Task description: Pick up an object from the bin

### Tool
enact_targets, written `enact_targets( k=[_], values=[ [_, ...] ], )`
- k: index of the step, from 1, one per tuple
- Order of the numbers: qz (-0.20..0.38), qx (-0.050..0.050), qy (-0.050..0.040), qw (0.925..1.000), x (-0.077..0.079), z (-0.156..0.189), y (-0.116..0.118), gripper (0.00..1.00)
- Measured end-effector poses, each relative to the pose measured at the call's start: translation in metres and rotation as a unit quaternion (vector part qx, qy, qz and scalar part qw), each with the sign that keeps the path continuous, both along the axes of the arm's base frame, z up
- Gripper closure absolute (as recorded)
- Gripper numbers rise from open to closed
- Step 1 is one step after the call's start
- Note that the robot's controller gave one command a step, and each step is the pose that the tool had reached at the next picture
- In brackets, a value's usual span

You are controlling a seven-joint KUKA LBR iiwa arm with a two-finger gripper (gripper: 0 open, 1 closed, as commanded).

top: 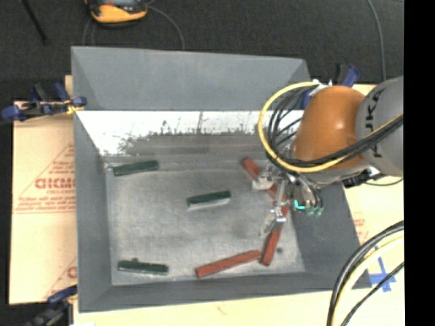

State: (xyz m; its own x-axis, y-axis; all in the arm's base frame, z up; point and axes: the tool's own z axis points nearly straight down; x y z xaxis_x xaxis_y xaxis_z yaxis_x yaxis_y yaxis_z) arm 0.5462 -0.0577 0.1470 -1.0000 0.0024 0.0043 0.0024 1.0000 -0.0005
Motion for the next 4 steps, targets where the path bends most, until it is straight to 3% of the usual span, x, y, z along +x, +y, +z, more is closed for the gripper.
enact_targets(
  k=[1, 2, 3, 4],
  values=[
    [0.001, 0.0, -0.004, 1.0, 0.002, 0.005, 0.0, 0.0],
    [0.116, -0.001, -0.0078, 0.9932, -0.024, -0.04, 0.021, 0.0],
    [0.154, 0.002, 0.0001, 0.9881, -0.048, -0.044, 0.03, 0.0],
    [0.17, 0.0, -0.0037, 0.9854, -0.069, -0.047, 0.05, 0.0]
  ],
)
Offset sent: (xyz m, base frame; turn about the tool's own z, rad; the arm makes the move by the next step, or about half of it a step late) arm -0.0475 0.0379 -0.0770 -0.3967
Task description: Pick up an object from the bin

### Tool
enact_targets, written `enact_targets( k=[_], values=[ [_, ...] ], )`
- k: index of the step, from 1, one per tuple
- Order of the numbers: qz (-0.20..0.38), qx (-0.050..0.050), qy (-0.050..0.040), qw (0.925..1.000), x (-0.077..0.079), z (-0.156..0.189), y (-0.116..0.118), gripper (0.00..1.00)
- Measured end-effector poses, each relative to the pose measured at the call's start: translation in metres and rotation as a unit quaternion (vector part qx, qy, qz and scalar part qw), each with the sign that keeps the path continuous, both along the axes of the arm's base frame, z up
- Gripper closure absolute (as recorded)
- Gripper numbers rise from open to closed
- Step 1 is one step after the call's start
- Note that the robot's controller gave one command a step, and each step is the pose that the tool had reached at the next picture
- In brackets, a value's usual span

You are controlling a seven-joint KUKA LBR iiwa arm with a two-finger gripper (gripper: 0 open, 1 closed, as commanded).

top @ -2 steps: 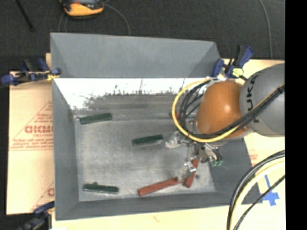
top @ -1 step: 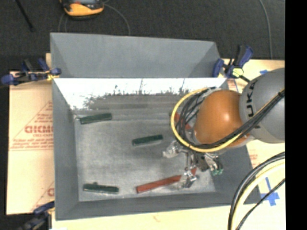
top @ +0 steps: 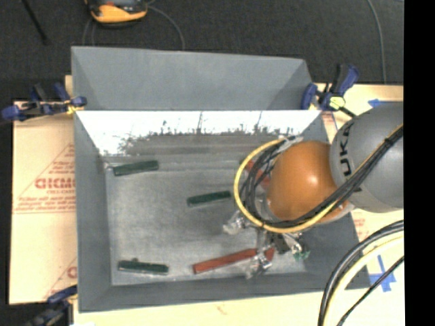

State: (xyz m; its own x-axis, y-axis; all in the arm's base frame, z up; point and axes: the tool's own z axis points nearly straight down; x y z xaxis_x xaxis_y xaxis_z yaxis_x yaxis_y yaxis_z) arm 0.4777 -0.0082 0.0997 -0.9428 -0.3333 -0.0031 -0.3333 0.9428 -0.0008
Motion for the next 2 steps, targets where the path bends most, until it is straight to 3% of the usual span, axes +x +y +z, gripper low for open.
enact_targets(
  k=[1, 2],
  values=[
    [-0.097, 0.001, -0.0054, 0.9952, 0.0086, -0.0236, -0.0105, 0.0],
    [-0.116, -0.002, 0.0032, 0.9932, 0.0002, -0.0218, -0.0075, 1.0]
  ],
)
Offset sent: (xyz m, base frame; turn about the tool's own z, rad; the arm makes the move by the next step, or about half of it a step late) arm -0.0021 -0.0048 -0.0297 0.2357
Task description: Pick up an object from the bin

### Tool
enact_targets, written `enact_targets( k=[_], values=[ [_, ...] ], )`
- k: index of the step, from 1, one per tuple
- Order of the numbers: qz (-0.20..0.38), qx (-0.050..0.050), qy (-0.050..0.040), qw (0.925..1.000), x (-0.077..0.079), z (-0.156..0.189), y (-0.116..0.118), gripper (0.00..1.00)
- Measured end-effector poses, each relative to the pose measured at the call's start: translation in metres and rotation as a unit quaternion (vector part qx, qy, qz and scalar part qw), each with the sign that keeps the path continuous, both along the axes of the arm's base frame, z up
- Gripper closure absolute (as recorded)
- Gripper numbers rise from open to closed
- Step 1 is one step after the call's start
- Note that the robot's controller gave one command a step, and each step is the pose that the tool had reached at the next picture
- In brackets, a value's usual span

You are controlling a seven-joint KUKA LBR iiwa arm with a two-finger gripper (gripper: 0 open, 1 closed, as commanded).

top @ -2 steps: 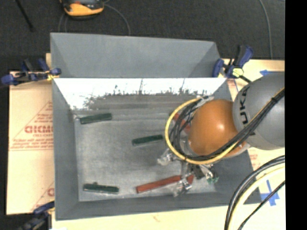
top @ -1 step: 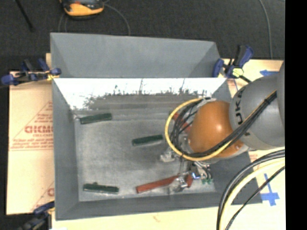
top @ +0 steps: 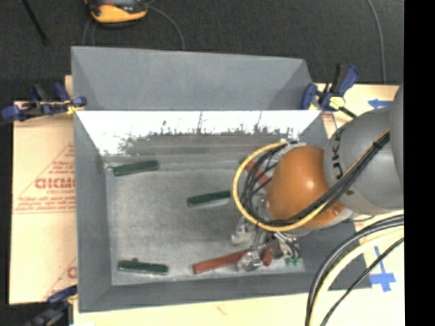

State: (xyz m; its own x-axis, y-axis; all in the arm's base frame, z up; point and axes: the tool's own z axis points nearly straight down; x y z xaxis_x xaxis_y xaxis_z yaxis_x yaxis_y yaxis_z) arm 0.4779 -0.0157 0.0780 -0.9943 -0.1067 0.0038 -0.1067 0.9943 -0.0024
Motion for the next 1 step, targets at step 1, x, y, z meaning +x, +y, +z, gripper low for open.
enact_targets(
  k=[1],
  values=[
    [0.0, 0.0, 0.0001, 1.0, 0.0, 0.0, 0.0, 1.0]
  ],
)
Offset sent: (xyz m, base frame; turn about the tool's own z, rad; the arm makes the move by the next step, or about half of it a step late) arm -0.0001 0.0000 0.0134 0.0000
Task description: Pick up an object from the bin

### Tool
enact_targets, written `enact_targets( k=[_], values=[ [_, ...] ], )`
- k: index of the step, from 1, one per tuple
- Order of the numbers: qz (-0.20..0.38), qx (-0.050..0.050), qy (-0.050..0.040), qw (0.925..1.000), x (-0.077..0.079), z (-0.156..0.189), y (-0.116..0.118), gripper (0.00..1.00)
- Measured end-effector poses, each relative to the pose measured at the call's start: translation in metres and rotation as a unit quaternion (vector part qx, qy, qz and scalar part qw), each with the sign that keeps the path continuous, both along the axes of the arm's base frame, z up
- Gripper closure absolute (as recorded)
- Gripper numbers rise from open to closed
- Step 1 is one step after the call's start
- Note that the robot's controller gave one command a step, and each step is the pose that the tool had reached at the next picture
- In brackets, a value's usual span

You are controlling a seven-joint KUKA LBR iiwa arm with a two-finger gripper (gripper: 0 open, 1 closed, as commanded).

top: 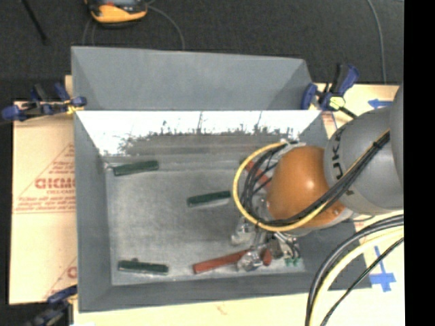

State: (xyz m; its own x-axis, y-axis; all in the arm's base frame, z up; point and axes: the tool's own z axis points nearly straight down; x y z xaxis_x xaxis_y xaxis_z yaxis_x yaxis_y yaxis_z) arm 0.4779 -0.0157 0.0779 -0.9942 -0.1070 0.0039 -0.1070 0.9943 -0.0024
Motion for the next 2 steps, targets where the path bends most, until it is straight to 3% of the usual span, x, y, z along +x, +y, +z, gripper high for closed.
enact_targets(
  k=[1, 2],
  values=[
    [0.0, 0.0, 0.0037, 1.0, -0.0016, 0.0015, 0.0, 1.0],
    [0.0, 0.0, 0.0019, 1.0, -0.0026, 0.0073, -0.0004, 1.0]
  ],
)
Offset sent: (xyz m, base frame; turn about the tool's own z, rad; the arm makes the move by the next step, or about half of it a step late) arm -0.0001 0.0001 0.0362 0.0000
